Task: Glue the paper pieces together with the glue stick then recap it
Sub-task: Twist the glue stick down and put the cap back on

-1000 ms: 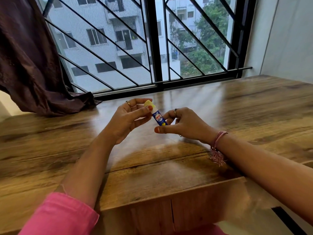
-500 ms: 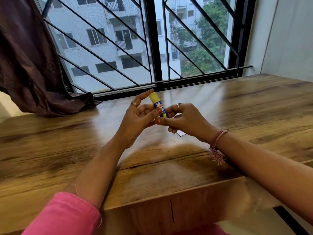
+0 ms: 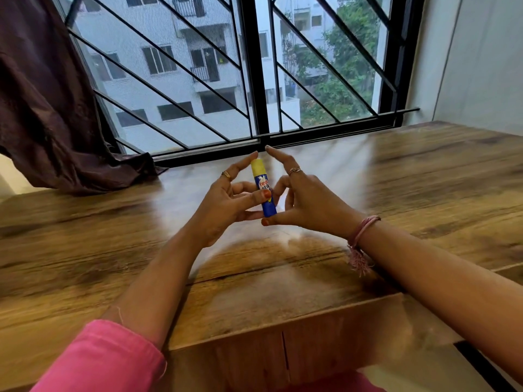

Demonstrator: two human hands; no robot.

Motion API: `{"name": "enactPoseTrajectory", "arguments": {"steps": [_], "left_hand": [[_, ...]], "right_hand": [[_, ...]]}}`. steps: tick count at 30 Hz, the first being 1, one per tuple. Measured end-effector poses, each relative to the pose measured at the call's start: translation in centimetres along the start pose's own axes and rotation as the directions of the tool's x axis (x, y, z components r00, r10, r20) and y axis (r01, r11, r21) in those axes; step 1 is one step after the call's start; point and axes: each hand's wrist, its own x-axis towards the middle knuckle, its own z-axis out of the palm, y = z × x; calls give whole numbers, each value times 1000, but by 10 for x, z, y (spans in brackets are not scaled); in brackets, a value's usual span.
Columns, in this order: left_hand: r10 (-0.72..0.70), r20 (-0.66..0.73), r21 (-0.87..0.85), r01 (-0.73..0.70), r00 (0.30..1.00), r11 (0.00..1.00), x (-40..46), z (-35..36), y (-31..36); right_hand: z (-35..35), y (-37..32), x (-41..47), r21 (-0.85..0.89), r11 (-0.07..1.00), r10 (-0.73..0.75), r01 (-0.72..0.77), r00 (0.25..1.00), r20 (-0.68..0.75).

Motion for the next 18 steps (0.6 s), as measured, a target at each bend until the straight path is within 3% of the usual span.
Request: {"name": "enactPoseTrajectory", "arguments": {"steps": [12,18], "left_hand": [[-25,40,54,22,999,998,-2,4,1],[-44,42,40,42,998,998,-3,7,-1]], "right_hand": [[-1,2,-1,-25,1000,-6,8,997,71],[-3,1,-1,-208,978,16,-5,999,49]]}}
